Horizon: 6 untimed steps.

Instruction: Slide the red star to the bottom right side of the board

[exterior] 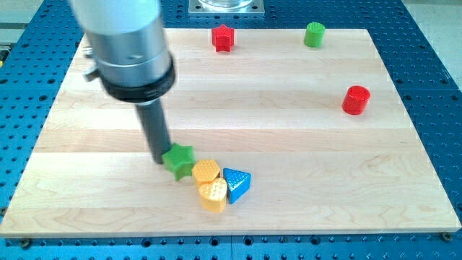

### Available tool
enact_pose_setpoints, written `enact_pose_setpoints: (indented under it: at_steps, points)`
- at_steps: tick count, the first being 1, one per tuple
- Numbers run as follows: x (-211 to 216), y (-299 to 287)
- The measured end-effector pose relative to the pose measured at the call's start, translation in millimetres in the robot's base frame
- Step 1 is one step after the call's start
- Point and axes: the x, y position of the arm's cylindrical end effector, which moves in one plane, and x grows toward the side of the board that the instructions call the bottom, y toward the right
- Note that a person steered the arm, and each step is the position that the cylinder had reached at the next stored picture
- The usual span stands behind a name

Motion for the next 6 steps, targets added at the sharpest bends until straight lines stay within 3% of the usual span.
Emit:
enact_pose_setpoints:
  at_steps: [1,2,3,4,6]
  points:
    - [-3,9]
    - [-3,-40]
    - [-3,-142]
    - [-13,-179]
    - [-133,-188]
